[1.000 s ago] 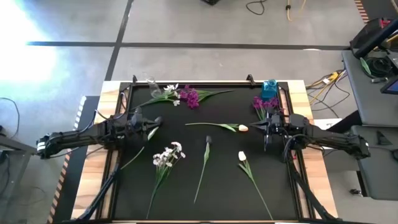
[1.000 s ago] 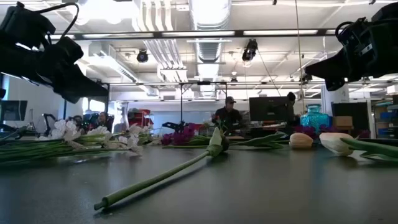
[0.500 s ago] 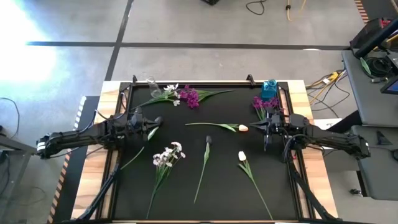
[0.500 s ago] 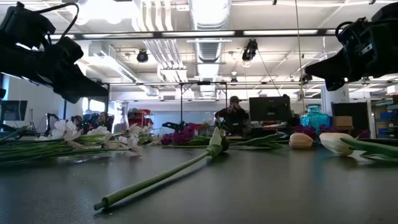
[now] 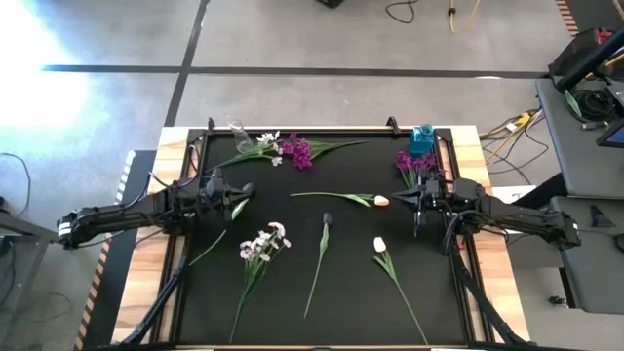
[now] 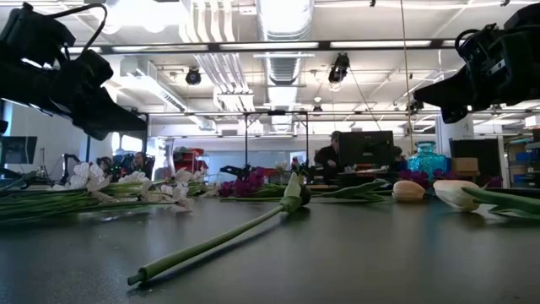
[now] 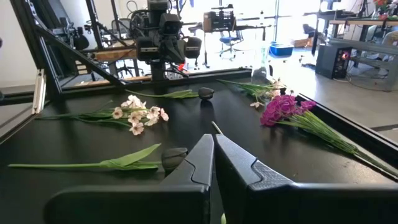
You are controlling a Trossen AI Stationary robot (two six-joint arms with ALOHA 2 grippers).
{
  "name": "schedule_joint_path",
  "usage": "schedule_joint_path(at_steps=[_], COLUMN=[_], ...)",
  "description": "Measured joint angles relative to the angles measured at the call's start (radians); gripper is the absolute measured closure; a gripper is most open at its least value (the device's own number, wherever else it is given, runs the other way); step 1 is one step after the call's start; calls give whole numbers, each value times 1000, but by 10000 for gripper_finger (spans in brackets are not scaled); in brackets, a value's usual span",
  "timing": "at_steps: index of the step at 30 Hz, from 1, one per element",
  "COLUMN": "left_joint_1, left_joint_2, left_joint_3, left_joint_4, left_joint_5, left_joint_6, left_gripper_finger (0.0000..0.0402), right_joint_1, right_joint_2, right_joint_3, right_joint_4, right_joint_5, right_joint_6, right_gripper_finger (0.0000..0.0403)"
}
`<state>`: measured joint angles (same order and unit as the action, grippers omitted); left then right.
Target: Sort flowers into vase by color
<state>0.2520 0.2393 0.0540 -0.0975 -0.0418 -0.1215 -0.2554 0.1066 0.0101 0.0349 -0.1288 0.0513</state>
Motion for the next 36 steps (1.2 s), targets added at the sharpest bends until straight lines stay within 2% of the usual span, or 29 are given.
schedule_joint_path(at_steps=[17,21,24,26,32,36], left_joint_1=[0,0,1,1,1,1], left_joint_2=[0,0,4,7,7,8], left_joint_3=[0,0,0,0,-1,-1], left_joint_4=[0,0,9,18,32,34], left_joint_5=[0,-1,-94,-118,-117,-124], left_joint_6=[0,1,49,64,62,65], left_gripper_finger=[402,402,402,402,402,402], right_joint_1=[0,0,0,0,0,0], right_joint_2=[0,0,0,0,2,5], right_joint_3=[0,0,0,5,44,44], right_joint_4=[33,152,240,256,251,246], right_joint_5=[18,170,332,424,610,655], right_joint_6=[-38,-22,-13,-15,49,140], right_gripper_finger=[394,394,394,394,394,394])
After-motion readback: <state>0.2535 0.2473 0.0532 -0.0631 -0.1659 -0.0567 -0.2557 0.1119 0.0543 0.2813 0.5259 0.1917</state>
